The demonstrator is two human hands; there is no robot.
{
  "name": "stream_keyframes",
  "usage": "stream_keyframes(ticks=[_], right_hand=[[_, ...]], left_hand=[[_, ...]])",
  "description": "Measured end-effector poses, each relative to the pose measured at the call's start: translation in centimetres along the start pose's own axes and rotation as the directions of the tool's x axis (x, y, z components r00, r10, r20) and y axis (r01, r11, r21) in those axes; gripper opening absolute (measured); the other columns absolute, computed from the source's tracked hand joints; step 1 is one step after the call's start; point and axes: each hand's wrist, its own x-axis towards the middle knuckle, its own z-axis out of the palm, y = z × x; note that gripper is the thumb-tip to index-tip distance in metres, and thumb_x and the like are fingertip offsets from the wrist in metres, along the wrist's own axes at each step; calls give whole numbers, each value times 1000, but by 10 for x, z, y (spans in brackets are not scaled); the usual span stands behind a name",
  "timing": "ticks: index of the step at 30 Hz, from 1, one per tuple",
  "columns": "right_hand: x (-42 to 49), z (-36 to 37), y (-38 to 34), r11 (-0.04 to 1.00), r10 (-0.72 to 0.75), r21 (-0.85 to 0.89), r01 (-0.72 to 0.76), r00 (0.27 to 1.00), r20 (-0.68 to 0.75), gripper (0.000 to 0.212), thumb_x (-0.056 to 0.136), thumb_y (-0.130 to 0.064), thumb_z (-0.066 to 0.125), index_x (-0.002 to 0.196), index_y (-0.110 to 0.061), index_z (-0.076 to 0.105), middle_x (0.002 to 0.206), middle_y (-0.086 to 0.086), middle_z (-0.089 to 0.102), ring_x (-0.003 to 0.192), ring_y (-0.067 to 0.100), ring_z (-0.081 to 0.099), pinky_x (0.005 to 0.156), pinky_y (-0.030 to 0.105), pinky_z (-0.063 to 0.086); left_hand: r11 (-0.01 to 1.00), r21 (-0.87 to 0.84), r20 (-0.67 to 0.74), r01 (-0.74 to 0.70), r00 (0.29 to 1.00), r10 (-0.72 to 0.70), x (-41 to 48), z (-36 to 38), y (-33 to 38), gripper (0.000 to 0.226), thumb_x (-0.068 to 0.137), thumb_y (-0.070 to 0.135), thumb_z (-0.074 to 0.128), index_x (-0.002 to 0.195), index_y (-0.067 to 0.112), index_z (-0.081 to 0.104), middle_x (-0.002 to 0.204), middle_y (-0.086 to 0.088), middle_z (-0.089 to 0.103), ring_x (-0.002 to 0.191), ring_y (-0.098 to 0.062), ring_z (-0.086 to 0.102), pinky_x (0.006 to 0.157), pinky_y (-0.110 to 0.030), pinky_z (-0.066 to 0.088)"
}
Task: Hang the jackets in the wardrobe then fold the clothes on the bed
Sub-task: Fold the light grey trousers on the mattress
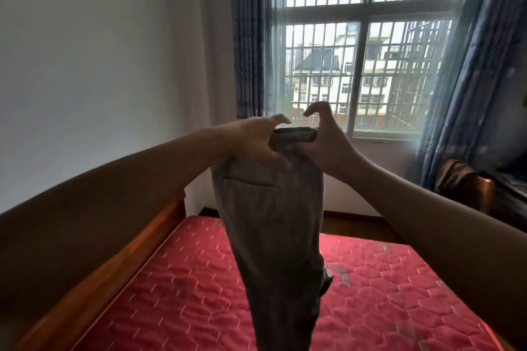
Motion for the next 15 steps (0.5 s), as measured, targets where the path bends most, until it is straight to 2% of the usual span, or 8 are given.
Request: stream_keyframes(ticks=[1,3,5,7,9,12,13,15], right_hand=[[-3,-3,1,1000,20,10,-19,1000,-13,66,76,-10,85,121,-13,38,73,-1,62,61,8,58,51,19,48],[-15,-12,7,995,88,48,-88,996,-3,62,77,-21,87,119,-15,41,78,6,68,67,17,66,59,30,56],[-35,-24,26,976,196,89,-199,980,34,47,85,-38,78,115,-17,49,91,20,71,81,36,70,71,51,58],[-68,-36,61,923,374,73,-379,925,73,51,88,-57,59,109,-10,56,95,24,70,79,38,68,72,57,58],[-112,-44,101,772,633,-45,-634,762,134,66,87,-68,48,102,-5,59,90,20,66,71,29,61,68,45,56],[-172,-44,150,426,893,-77,-901,405,198,65,92,-75,41,113,-16,59,93,13,65,73,25,64,70,35,54],[-184,-42,160,358,913,-15,-934,347,214,65,91,-75,41,117,-18,58,96,14,67,74,25,67,68,33,56],[-193,-36,176,282,919,136,-950,308,247,65,92,-73,47,120,-16,59,102,15,71,78,27,69,67,33,57]], left_hand=[[999,46,-7,-30,1000,30,4,6,6,50,76,53,77,115,32,57,101,9,67,91,-12,65,84,-32,56],[994,49,-30,-93,995,94,10,16,17,20,74,51,65,82,34,60,79,8,66,76,-11,64,74,-38,55],[989,8,-43,-149,988,149,15,27,22,15,78,46,65,79,32,58,77,10,63,75,-8,62,72,-33,50],[979,-11,-59,-202,978,201,20,34,22,17,86,41,72,86,34,56,81,15,61,78,2,59,73,-20,46],[975,-20,-89,-220,972,217,24,36,23,18,89,42,72,87,38,55,83,18,61,78,10,58,70,-6,39],[977,-24,-125,-212,970,207,35,36,24,21,89,45,72,99,30,61,90,13,66,82,5,60,72,-9,39],[977,-13,-131,-214,969,210,38,36,26,25,88,46,72,102,26,62,92,11,66,83,1,60,73,-11,40],[975,-10,-137,-221,966,217,40,36,31,27,88,46,72,103,27,61,92,12,65,84,-3,61,73,-11,39]])
